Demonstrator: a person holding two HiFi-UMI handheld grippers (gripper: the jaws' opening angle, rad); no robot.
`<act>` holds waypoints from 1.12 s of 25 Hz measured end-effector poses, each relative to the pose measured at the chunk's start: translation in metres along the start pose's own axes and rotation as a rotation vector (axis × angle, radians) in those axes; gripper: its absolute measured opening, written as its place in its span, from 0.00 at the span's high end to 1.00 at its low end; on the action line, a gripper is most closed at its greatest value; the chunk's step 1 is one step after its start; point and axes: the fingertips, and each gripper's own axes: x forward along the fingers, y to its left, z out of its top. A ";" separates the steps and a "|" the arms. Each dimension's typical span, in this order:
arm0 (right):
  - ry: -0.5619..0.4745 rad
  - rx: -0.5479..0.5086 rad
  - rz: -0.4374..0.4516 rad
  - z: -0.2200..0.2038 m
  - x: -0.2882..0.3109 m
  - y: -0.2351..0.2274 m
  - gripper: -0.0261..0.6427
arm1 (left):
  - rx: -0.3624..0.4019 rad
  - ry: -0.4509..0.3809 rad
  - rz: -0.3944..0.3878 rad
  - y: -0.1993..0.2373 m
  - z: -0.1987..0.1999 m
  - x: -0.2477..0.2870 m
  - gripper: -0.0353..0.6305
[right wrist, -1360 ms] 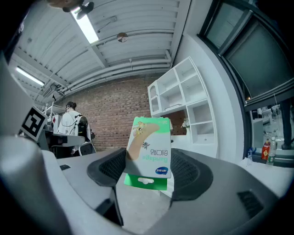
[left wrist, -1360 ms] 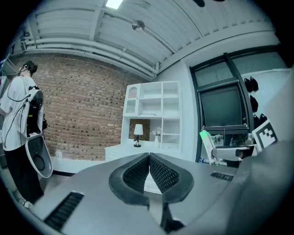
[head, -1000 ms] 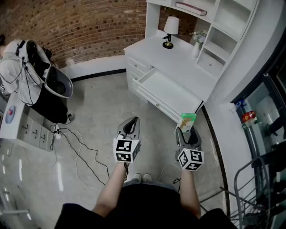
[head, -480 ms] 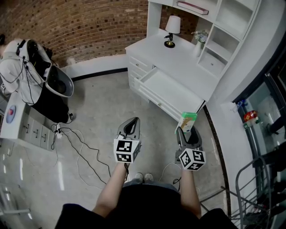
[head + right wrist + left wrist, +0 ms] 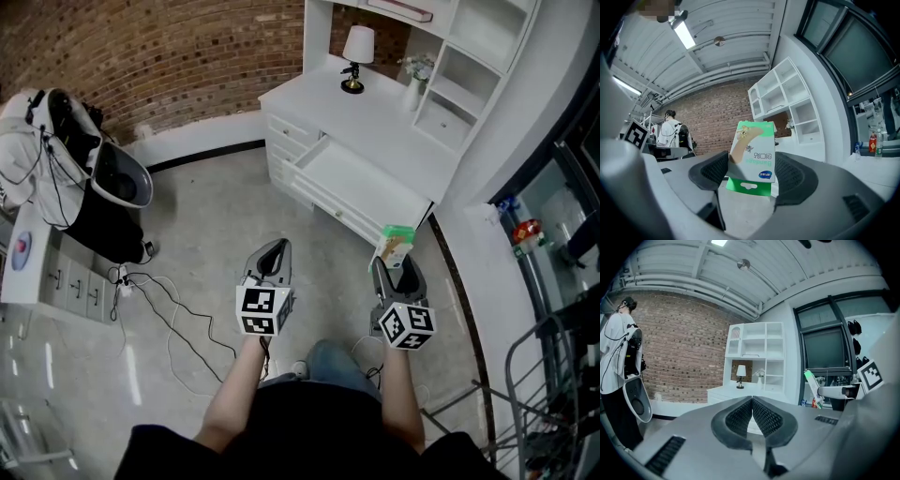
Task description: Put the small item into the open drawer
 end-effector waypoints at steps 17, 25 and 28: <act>-0.001 -0.009 -0.009 0.009 0.073 -0.027 0.50 | -0.007 0.010 -0.008 0.023 0.002 0.084 0.91; 0.005 -0.025 0.015 0.023 0.177 -0.066 0.50 | -0.010 0.021 0.026 0.053 0.009 0.182 0.91; 0.008 -0.018 0.030 0.029 0.223 -0.080 0.50 | -0.003 0.029 0.035 0.066 0.014 0.222 0.91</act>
